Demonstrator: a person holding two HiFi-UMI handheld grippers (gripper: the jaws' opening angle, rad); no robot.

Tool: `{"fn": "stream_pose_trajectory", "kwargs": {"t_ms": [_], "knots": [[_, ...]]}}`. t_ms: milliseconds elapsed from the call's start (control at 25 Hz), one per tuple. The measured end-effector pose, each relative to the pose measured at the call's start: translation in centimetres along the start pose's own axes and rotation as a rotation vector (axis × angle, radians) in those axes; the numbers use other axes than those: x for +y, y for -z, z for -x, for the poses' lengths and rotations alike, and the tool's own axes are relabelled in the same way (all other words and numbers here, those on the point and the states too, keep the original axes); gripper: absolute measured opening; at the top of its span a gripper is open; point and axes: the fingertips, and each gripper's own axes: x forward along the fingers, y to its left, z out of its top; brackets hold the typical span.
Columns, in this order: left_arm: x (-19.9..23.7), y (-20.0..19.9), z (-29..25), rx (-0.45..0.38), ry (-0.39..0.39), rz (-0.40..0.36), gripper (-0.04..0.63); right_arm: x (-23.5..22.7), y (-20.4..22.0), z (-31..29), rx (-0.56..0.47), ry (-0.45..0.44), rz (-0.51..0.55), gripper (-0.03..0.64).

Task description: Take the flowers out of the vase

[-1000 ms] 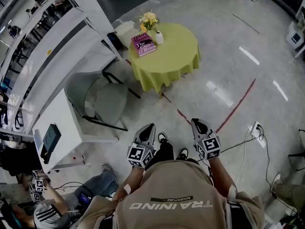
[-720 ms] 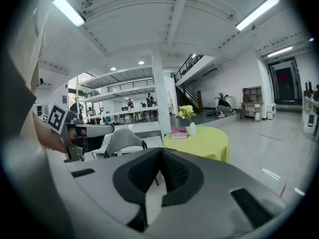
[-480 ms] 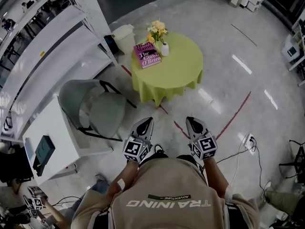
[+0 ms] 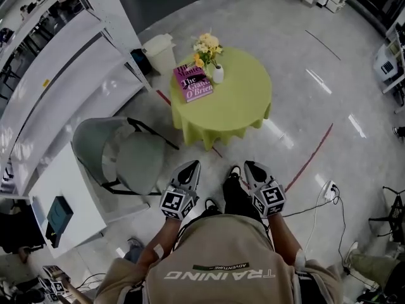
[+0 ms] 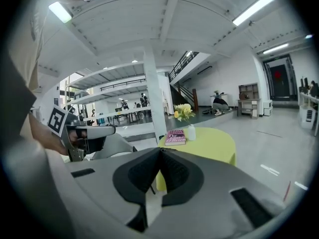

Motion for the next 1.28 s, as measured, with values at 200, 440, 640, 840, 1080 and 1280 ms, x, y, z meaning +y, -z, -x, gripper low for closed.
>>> {"fn": "stream_pose_trajectory", "kwargs": {"t_ms": [200,440,640,840,1080,1280], "knots": [[2.8,-0.1,-4.3,0.019,-0.055,0.028,0.002,-3.6,-0.9,-4.4,0.009,-0.046,-0.016,0.0],[5.7,-3.3,-12.5,0.015,-0.088,0.013,0.002,-9.3,-5.8,-10.8,-0.024,-0.115,0.047,0.0],[6.9,-6.7,-17.8,-0.022,-0.123,0.03,0.002,-14.0,-9.0,-14.5,-0.048,-0.153,0.086,0.0],[9.3,-6.9,-20.5,-0.007,-0.158,0.017,0.002,-16.1,-10.6,-18.7,-0.046,-0.182,0.077,0.0],[11.3,-6.9,-22.8,0.003,-0.161,0.023,0.002,-16.1,-11.4,-22.5,-0.015,-0.226,0.072,0.0],[14.3,-7.2,-25.5,0.005,-0.109,0.016,0.002,-15.9,-12.7,-25.8,0.002,-0.202,0.091,0.0]]}}
